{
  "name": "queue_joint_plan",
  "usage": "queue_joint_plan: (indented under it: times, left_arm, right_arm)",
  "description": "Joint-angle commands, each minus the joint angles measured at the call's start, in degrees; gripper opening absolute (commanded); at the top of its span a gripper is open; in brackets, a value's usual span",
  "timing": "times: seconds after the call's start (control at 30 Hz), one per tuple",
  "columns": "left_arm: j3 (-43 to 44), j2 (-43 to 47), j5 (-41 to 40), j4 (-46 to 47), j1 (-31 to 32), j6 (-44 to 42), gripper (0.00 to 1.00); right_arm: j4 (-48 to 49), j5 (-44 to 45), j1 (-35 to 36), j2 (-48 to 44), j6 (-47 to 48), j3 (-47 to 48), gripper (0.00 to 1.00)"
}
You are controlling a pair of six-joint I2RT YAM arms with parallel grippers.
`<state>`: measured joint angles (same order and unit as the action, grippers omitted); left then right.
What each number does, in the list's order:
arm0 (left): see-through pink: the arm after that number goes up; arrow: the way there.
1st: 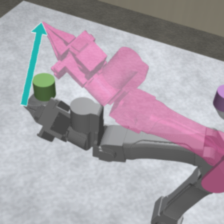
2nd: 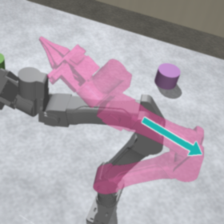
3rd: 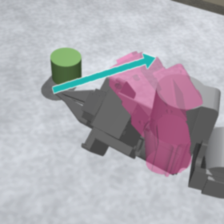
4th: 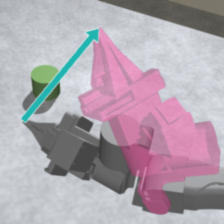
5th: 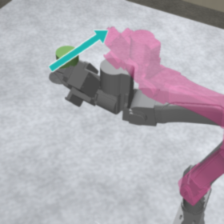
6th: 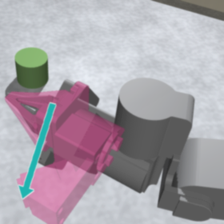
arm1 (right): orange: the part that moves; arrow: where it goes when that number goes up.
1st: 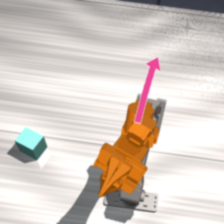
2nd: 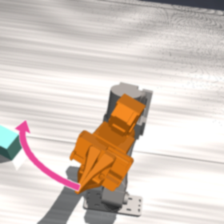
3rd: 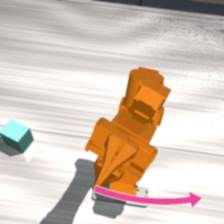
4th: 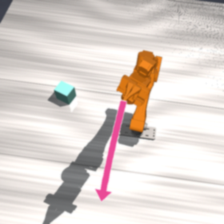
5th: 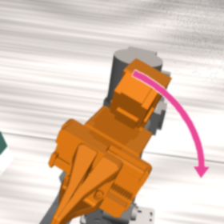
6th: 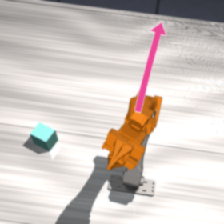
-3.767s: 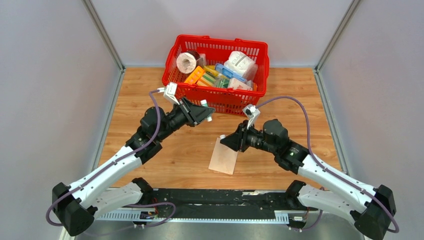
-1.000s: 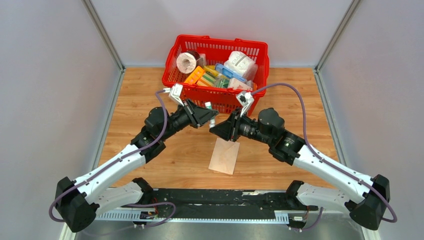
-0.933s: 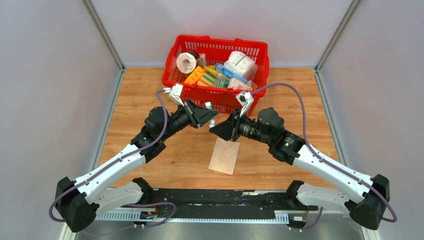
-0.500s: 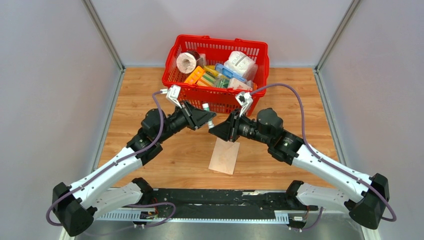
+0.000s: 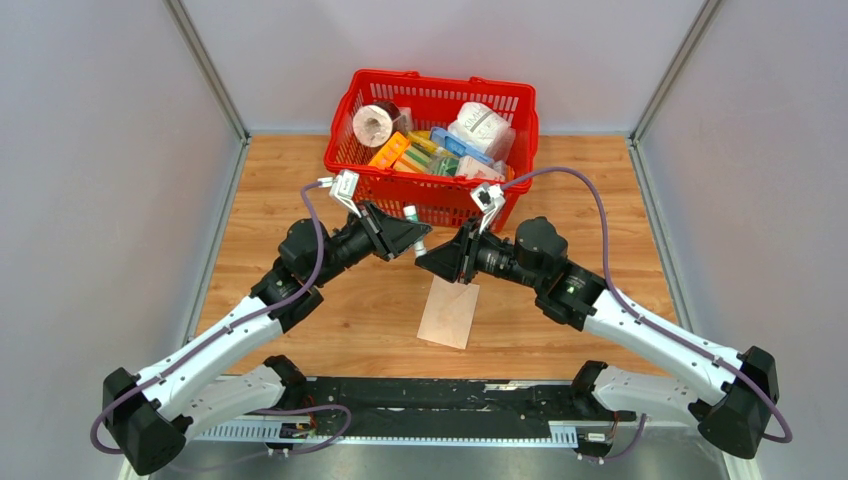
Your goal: Place the letter into the envelope and seal it
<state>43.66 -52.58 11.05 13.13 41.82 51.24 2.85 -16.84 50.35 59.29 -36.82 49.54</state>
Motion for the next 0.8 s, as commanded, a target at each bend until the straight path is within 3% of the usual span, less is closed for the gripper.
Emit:
queue_joint_plan:
  times: [0.0,0.5,0.77]
  left_arm:
    - [0.4,0.5,1.1,3.4,0.2,-0.7,0.00]
    - [-0.2,0.5,1.6,3.7,0.2,0.5,0.00]
    - [-0.2,-0.2,1.5,4.3,0.2,0.8,0.00]
  right_arm:
    - [3.6,0.0,0.4,-0.3,0.4,0.0,0.15]
    - [4.4,6.0,0.3,-2.7,0.1,-0.8,0.16]
    - [5.1,2.1,0.5,-1.4,-0.2,0.0,0.16]
